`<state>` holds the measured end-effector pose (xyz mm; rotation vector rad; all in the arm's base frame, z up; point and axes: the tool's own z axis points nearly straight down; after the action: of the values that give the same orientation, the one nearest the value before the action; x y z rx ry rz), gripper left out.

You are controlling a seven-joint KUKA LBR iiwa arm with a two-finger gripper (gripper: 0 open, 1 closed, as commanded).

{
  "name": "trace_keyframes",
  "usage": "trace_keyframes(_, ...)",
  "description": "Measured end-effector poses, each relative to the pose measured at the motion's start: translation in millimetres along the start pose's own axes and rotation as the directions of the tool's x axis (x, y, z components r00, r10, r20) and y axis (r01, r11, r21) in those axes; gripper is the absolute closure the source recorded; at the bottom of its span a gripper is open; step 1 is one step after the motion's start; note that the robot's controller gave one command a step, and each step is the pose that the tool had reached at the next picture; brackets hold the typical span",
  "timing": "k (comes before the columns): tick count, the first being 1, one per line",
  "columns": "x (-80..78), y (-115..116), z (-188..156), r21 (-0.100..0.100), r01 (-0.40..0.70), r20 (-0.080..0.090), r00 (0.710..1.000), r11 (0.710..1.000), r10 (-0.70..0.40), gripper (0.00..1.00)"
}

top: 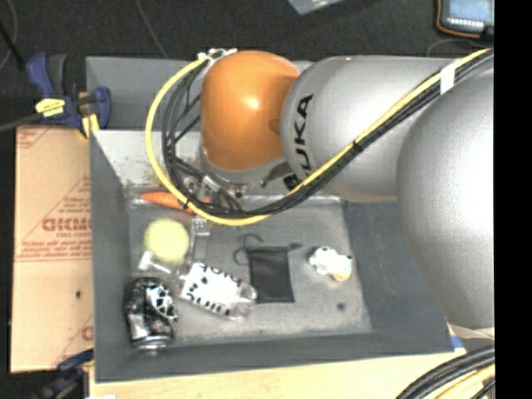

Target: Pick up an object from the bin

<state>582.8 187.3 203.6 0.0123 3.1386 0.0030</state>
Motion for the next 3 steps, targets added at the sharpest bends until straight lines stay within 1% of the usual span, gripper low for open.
trace_keyframes(1, 0.0, 0, 0, 0.0, 0.0, 0.0, 1.0, 1.0, 0.0, 0.0)
trace_keyframes(2, 5.6, -6, 15, -0.001, 0.088, 0.008, 0.996, 0.996, -0.088, 0.0)
trace_keyframes(3, 24.0, -15, 46, 0.001, 0.312, 0.0, 0.95, 0.95, -0.312, 0.0)
